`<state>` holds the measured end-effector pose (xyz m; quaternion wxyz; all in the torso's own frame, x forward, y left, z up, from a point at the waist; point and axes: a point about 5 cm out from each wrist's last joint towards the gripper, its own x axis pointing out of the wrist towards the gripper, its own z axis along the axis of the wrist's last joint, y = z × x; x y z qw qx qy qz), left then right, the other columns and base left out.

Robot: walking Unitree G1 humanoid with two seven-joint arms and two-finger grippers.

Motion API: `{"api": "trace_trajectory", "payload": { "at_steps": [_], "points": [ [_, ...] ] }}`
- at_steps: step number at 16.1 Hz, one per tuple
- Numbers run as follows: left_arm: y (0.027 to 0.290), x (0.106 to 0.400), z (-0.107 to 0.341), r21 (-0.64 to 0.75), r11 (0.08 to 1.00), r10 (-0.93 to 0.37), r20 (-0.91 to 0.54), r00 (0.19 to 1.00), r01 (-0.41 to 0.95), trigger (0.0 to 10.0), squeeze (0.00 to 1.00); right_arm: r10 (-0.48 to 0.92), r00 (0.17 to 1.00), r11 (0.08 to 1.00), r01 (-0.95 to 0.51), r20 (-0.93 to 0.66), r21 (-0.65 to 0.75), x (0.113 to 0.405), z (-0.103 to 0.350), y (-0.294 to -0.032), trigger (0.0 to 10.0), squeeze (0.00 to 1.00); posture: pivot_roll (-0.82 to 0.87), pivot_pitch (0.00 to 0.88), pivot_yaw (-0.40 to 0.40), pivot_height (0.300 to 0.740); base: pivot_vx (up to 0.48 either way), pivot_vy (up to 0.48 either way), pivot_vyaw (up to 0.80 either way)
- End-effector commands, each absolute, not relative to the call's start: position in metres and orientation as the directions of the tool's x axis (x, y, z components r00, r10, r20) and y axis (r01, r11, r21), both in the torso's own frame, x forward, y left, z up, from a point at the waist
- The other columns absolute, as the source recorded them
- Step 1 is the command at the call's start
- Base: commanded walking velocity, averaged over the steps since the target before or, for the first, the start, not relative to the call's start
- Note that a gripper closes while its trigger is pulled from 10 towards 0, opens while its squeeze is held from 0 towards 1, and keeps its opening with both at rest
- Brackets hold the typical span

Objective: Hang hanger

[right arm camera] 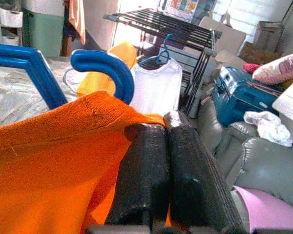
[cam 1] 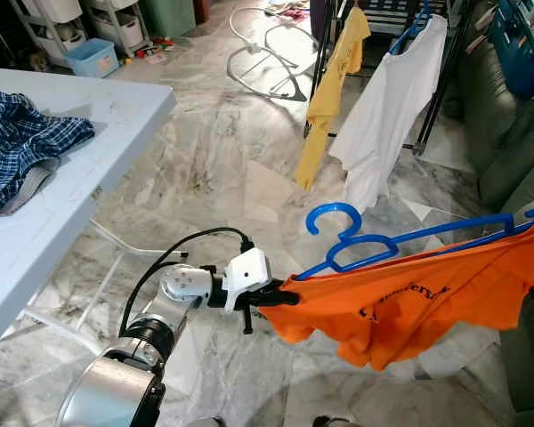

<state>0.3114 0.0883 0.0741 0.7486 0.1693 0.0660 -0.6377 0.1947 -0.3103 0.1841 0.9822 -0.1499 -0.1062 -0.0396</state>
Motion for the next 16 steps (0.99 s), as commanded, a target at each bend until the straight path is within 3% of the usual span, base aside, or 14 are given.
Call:
{"api": "trace_trajectory", "payload": {
  "at_steps": [1, 7, 12, 16],
  "points": [
    [0.125, 0.303, 0.054, 0.103, 0.177, -0.879, -0.430, 0.204, 0.979, 0.0, 0.00, -0.195, 0.912, 0.904, 0.310, 0.360, -0.295, 0.178, 0.217, -0.340, 0.0, 0.00, -0.08, 0.126, 0.044, 0.740, 0.000, 0.000, 0.00],
    [0.135, 0.307, 0.061, 0.147, 0.214, -0.877, -0.408, 0.256, 0.966, 0.0, 0.00, -0.241, 0.905, 0.884, 0.354, 0.352, -0.305, 0.173, 0.215, -0.354, 0.0, 0.00, -0.06, 0.144, 0.057, 0.740, 0.000, 0.000, 0.00],
    [0.136, 0.308, 0.064, 0.140, 0.186, -0.889, -0.398, 0.228, 0.972, 0.0, 0.00, -0.259, 0.904, 0.877, 0.368, 0.341, -0.309, 0.173, 0.212, -0.364, 0.0, 0.00, -0.06, 0.149, 0.067, 0.740, 0.000, 0.000, 0.00],
    [0.134, 0.305, 0.065, 0.123, 0.112, -0.900, -0.408, 0.153, 0.986, 0.0, 0.00, -0.271, 0.890, 0.867, 0.391, 0.368, -0.308, 0.177, 0.222, -0.374, 0.0, 0.00, -0.06, 0.154, 0.070, 0.740, 0.000, 0.000, 0.00]
  ]
}}
